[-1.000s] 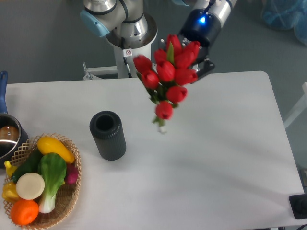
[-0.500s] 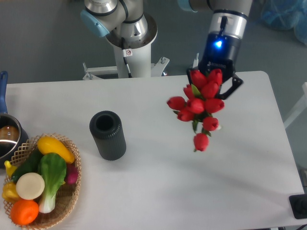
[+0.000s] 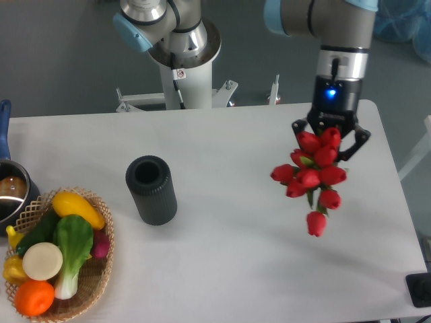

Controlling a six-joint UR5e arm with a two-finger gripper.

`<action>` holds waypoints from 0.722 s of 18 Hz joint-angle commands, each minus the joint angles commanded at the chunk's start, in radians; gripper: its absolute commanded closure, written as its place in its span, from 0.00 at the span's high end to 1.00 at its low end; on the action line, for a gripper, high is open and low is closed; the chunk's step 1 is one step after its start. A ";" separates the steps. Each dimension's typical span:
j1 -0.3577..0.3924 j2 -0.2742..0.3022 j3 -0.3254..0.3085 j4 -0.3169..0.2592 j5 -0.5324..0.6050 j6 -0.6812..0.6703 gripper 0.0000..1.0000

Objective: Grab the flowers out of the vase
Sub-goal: 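Carry the tulip bunch away from the vase over the empty table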

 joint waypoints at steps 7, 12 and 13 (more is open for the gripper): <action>-0.115 -0.063 0.160 -0.232 0.281 -0.009 0.07; -0.124 -0.077 0.210 -0.315 0.313 -0.018 0.07; -0.124 -0.077 0.209 -0.315 0.313 -0.021 0.07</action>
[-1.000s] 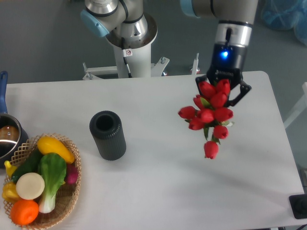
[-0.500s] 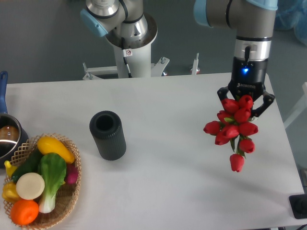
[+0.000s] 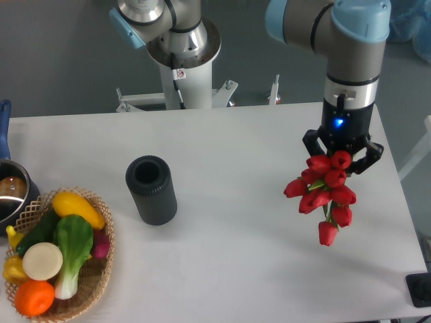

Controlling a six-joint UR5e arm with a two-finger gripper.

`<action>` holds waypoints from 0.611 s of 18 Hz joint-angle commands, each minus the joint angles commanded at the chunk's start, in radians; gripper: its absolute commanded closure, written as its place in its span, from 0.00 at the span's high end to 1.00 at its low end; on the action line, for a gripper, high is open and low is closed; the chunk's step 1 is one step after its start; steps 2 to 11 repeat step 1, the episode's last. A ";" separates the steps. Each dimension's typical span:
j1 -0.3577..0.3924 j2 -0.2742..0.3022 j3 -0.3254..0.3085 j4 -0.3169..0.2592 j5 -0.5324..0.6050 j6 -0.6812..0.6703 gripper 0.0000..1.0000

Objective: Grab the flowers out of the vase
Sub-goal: 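Carry the tulip bunch away from the vase over the empty table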

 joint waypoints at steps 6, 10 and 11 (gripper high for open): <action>0.000 0.002 -0.003 0.000 0.008 -0.009 0.07; 0.000 0.002 -0.003 0.000 0.008 -0.009 0.07; 0.000 0.002 -0.003 0.000 0.008 -0.009 0.07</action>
